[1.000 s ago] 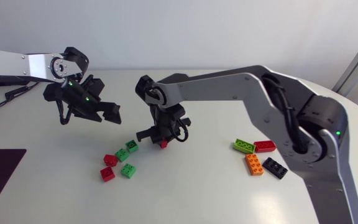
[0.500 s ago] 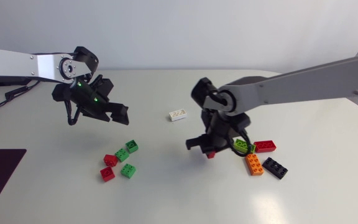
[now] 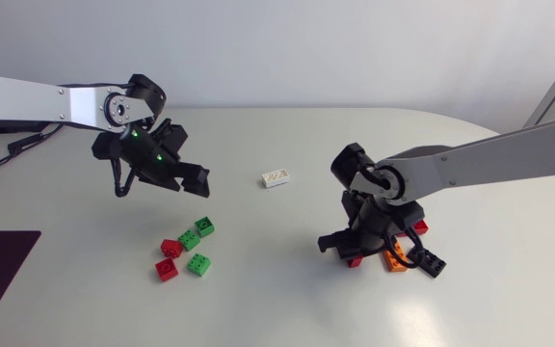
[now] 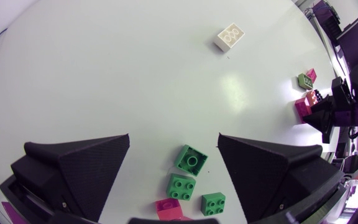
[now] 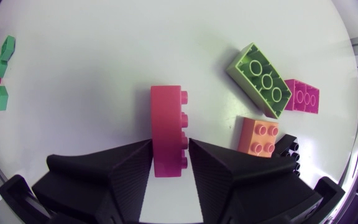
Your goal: Sort duplo bricks by size, large to the right and small to the left
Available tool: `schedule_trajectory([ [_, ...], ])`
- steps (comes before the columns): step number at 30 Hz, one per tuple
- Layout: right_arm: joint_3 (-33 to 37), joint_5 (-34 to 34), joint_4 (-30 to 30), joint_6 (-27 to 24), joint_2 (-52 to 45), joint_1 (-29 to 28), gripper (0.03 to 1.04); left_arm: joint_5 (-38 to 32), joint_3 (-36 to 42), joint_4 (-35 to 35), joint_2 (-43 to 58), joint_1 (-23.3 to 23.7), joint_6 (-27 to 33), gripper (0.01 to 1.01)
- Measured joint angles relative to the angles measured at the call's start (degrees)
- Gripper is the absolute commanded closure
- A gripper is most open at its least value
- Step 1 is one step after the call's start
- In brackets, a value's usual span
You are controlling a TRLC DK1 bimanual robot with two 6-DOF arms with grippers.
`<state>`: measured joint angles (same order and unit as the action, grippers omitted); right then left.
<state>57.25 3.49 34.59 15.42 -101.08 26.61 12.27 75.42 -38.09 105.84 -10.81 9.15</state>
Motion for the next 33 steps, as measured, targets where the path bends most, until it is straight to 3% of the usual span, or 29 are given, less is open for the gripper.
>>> schedule_trajectory([
  [3, 0.2, 0.0, 1.5, 0.0, 0.0, 0.0, 0.21, 0.0, -0.1, 0.0, 0.0, -0.3, 0.0, 0.041],
  [6, 1.1, 0.0, 3.5, 0.0, 0.1, -0.1, 0.14, 0.0, 0.2, 0.0, 0.0, -1.4, 0.0, 0.041],
  [20, 4.3, 0.0, 7.4, 0.0, 6.0, -3.4, 0.14, 0.0, 21.9, -3.4, 15.5, -10.3, 0.2, 0.041],
  [33, 3.5, -0.1, 7.7, -1.1, 7.5, -5.1, 0.14, 0.0, 32.9, -4.1, 25.0, -11.5, 0.7, 0.041],
])
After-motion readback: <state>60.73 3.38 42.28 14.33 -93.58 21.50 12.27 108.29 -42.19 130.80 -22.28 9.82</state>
